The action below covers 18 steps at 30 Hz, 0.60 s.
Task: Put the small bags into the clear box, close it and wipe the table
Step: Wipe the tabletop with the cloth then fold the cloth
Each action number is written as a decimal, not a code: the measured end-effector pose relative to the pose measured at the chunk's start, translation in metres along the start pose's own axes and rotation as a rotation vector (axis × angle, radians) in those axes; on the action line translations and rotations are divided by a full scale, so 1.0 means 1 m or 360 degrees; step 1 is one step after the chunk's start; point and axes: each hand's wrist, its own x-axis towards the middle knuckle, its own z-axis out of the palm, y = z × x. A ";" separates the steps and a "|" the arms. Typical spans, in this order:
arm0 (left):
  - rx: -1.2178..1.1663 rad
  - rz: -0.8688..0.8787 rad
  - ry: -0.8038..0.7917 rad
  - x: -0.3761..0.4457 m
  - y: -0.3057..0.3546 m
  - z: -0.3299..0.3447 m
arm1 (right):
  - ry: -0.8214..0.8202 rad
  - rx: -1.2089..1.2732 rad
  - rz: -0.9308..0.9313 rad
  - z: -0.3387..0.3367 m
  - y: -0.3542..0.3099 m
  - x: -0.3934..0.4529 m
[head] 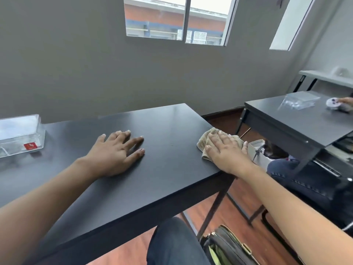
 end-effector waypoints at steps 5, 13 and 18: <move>-0.0193 -0.0038 -0.0049 0.002 -0.003 0.013 | -0.0077 -0.0015 -0.0047 -0.001 -0.039 0.076; -0.0210 -0.0056 -0.0020 0.003 -0.002 0.015 | -0.0203 0.0081 -0.0050 -0.010 -0.115 0.186; -0.0225 -0.0070 -0.0028 0.002 0.000 0.012 | -0.0184 0.0090 -0.0038 -0.018 -0.141 0.205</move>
